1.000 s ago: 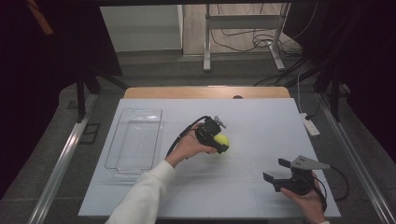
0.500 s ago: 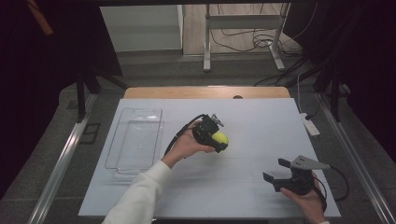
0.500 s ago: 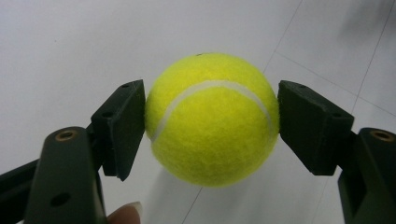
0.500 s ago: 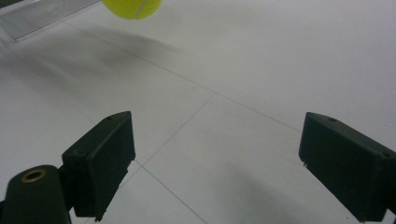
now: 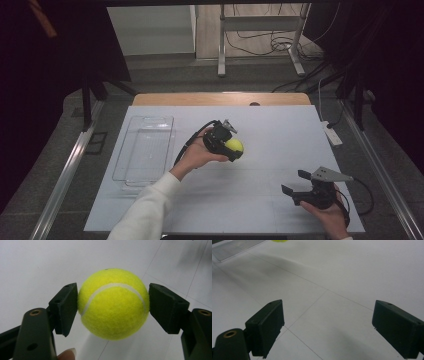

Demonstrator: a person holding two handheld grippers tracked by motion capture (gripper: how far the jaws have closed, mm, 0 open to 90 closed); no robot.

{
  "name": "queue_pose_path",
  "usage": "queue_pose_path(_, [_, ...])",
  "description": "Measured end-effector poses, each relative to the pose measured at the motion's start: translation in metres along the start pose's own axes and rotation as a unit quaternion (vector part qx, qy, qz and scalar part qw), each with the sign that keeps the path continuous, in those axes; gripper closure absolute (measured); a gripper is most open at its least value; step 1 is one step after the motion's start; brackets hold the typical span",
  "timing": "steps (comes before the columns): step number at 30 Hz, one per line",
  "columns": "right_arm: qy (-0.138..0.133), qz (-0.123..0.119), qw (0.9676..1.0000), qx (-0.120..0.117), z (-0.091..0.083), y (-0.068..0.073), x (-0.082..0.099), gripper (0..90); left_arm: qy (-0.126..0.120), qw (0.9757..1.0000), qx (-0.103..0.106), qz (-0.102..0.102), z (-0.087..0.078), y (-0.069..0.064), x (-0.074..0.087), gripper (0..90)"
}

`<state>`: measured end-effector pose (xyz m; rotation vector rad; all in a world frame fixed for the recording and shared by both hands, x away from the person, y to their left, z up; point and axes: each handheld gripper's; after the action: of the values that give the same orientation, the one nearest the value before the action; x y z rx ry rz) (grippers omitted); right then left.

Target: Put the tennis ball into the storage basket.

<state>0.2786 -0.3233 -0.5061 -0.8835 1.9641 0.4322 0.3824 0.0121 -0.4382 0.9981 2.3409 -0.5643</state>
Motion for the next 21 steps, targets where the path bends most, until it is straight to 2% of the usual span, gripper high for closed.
queue_pose_path(21, [0.000, 0.000, 1.0000, 0.001, 0.000, 0.000, 0.000, 10.8, -0.022, 0.9995, -0.021, 0.004, -0.022, 0.004, 0.005, 27.3])
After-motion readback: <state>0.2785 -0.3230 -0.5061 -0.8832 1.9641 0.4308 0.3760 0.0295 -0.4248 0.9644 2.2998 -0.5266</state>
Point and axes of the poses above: each handheld gripper's, and its own axes: z roughly forward along the jaws, x roughly out of its underside, y roughly to its left, and after that the axes turned 9 degrees about -z, right-handed
